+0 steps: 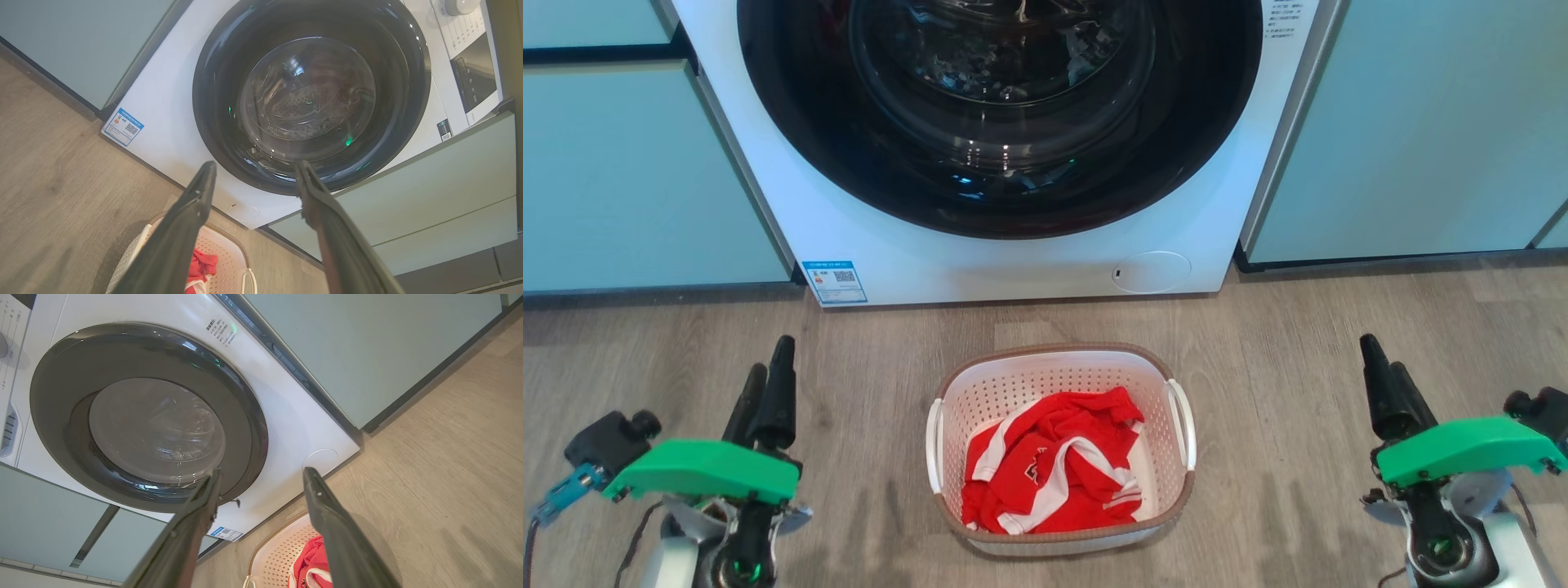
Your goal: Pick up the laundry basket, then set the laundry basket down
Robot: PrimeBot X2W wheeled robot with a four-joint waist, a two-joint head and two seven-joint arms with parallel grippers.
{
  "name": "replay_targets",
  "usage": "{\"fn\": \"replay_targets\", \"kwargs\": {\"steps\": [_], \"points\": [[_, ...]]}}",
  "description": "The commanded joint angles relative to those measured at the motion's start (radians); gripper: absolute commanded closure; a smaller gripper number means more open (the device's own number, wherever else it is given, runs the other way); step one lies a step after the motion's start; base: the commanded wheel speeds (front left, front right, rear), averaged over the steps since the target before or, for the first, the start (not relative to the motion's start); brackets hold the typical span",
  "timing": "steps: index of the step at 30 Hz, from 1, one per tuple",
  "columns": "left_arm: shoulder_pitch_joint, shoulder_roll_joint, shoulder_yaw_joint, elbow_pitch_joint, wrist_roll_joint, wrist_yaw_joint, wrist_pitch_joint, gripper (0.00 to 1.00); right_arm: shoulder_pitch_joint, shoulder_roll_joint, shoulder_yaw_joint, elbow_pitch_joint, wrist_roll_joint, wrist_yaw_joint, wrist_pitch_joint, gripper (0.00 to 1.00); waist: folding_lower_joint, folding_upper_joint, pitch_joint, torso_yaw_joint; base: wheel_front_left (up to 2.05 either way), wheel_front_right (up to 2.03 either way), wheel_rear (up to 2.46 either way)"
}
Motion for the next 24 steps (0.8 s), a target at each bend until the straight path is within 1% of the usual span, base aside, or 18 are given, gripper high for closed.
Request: {"fn": "replay_targets", "kwargs": {"steps": [1,12,24], "points": [[-0.039,0.025,0.008,-0.039,0.02,0.001,-0.01,0.0,-0.06,-0.027,0.01,-0.043,-0.02,-0.001,-0.011,0.0,0.0,0.0,0.0,0.0,0.0,0.0,0.0],[-0.029,0.041,-0.017,-0.053,0.158,0.016,-0.042,0.0,-0.064,-0.04,0.053,-0.031,-0.177,-0.001,-0.043,0.0,0.0,0.0,-0.004,-0.007,0.0,0.0,0.0],[-0.02,0.054,-0.047,-0.047,0.309,0.038,-0.067,0.0,-0.086,-0.051,0.099,0.014,-0.351,-0.001,-0.081,0.0,0.0,0.0,-0.003,-0.01,0.0,0.0,0.0]]}}
